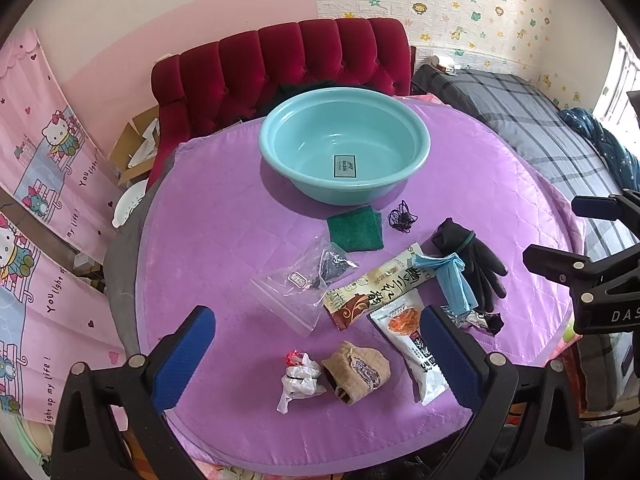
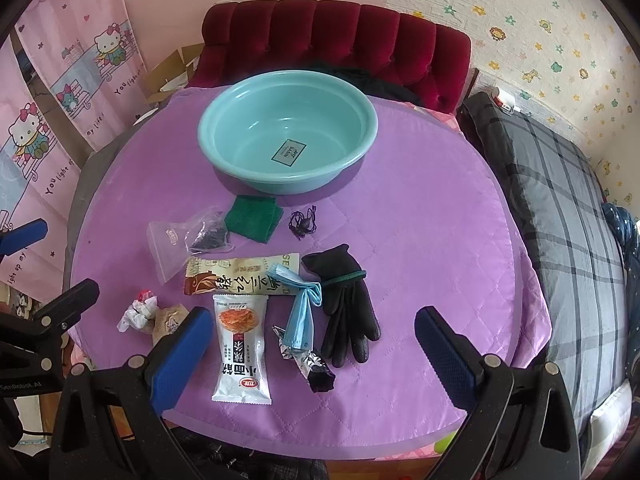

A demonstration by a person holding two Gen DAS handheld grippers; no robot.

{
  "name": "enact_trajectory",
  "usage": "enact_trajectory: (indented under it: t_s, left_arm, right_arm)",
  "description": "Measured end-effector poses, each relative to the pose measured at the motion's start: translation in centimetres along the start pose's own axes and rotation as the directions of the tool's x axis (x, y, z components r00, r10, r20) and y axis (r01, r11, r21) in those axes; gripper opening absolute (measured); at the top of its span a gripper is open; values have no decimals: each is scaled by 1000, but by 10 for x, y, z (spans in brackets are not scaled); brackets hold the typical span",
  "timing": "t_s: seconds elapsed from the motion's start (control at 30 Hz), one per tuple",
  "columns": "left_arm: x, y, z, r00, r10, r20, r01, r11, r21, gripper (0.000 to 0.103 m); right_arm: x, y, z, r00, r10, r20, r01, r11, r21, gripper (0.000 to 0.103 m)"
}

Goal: Organize soft objects
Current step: 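Move both tools toward the items near the table edge, then grasp the white tissue with the left tool while the right tool grasps the foil-wrapped item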

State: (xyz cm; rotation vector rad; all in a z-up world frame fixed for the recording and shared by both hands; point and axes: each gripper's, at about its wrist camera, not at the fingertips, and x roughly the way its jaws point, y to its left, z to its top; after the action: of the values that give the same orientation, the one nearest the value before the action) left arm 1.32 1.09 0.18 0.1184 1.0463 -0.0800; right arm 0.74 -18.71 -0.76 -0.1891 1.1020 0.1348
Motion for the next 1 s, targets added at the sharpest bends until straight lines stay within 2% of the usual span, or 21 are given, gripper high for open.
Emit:
enact_trajectory:
  t_s: [0.17,0.57,0.83,1.0]
  left_arm:
    - [1,0,-1,1000,15,9,-15,1000,8,103]
    - [4,15,-12,1000,-16,-5,16,1000,-13,103]
    - [29,32,-41,999,-17,-49,15,999,-39,103]
    - [51,40,-64,995,-43,-93,37,997,-71,103]
  right_arm:
    - [2,0,0,1000,3,-4,-3,1000,-1,103]
    - [9,-5,-6,1000,9,-13,-9,1000,-9,103]
    - [31,-17,-25,997,36,-75,-34,999,26,103]
    - [54,-22,-39,991,49,-123,-43,998,48,103]
